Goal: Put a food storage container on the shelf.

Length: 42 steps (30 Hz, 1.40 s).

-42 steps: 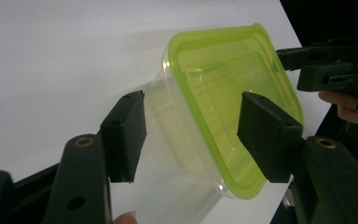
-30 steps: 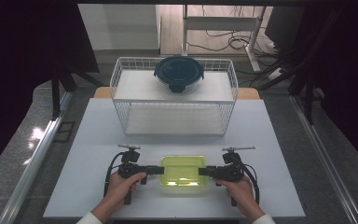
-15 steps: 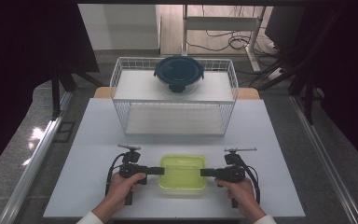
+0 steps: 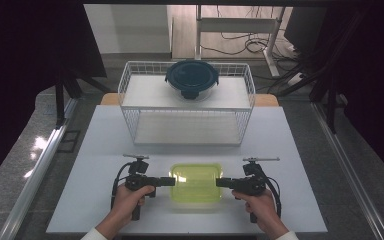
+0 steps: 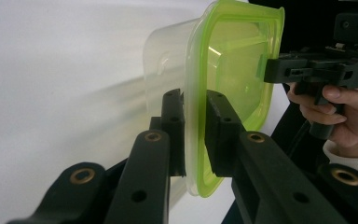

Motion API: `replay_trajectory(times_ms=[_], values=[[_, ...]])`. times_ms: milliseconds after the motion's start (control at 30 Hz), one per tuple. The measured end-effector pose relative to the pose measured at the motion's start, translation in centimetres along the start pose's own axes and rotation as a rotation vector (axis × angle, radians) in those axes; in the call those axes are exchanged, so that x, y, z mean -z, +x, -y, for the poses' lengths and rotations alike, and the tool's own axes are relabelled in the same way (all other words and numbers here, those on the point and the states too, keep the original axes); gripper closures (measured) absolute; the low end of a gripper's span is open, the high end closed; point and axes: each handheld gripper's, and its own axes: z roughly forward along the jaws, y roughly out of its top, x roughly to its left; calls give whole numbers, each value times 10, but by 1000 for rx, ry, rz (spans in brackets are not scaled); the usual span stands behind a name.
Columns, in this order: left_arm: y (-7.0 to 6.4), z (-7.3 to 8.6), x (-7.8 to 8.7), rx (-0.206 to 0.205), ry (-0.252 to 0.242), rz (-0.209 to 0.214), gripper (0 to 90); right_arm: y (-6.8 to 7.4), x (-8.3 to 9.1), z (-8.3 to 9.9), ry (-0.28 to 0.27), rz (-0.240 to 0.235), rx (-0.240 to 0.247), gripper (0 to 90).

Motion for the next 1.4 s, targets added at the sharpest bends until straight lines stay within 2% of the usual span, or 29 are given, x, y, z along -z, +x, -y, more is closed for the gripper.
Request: replay_trajectory(times_ms=[200,267,467,733,900,1033,1300,1400], values=[[-7,-1,5,-21,-16,-2,796,9,5,-1,-23,14,41,777],[-9,-1,7,-25,-27,9,795,11,7,-2,-30,22,57,777],[-19,-1,17,-56,-48,6,794,18,12,-4,-46,15,83,778],[-37,-5,33,-131,-88,-7,792,31,20,-10,-76,7,124,780],[-40,-7,40,-142,-102,-1,792,40,23,-15,-88,13,164,780],[-44,-12,44,-158,-109,-9,791,42,24,-20,-92,7,172,780],[-52,-23,46,-168,-125,15,791,48,37,-31,-119,12,211,780],[-55,-28,49,-187,-128,11,791,50,39,-34,-125,14,218,779]])
